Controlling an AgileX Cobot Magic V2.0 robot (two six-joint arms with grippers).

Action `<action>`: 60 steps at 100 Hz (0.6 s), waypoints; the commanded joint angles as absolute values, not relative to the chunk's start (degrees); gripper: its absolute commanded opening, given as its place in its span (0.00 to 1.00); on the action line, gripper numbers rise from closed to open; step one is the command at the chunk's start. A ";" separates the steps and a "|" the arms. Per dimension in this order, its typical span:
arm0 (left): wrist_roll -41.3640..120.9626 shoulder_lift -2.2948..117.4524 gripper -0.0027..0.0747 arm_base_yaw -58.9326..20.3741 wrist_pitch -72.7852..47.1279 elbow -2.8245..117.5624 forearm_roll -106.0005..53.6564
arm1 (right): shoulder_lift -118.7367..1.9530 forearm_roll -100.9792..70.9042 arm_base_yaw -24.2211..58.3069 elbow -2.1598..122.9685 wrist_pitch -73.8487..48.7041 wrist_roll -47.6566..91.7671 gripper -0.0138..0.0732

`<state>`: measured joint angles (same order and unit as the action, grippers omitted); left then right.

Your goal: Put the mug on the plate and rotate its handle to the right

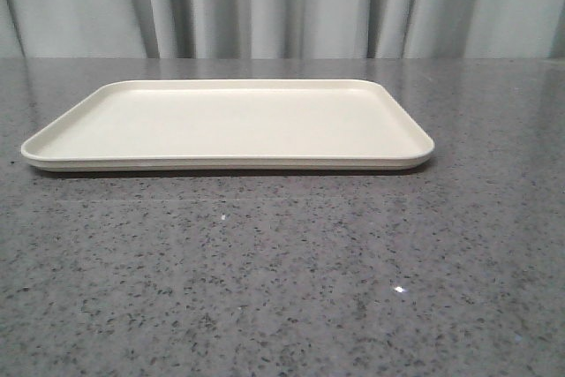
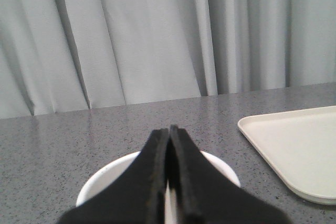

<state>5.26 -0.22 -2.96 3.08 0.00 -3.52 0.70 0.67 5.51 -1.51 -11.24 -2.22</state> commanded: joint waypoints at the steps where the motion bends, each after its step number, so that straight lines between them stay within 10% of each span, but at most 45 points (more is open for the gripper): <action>1: 5.15 -1.95 0.01 -2.86 8.32 -0.57 -3.74 | 1.79 1.13 5.55 -1.57 -6.38 -1.98 0.08; 60: -8.11 -1.95 0.01 -2.86 19.28 3.39 -5.05 | 1.79 -7.64 5.55 3.76 5.52 -2.09 0.08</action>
<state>-5.03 -0.22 -2.96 14.59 0.39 -4.09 0.70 -6.38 5.51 -0.29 -1.65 -2.22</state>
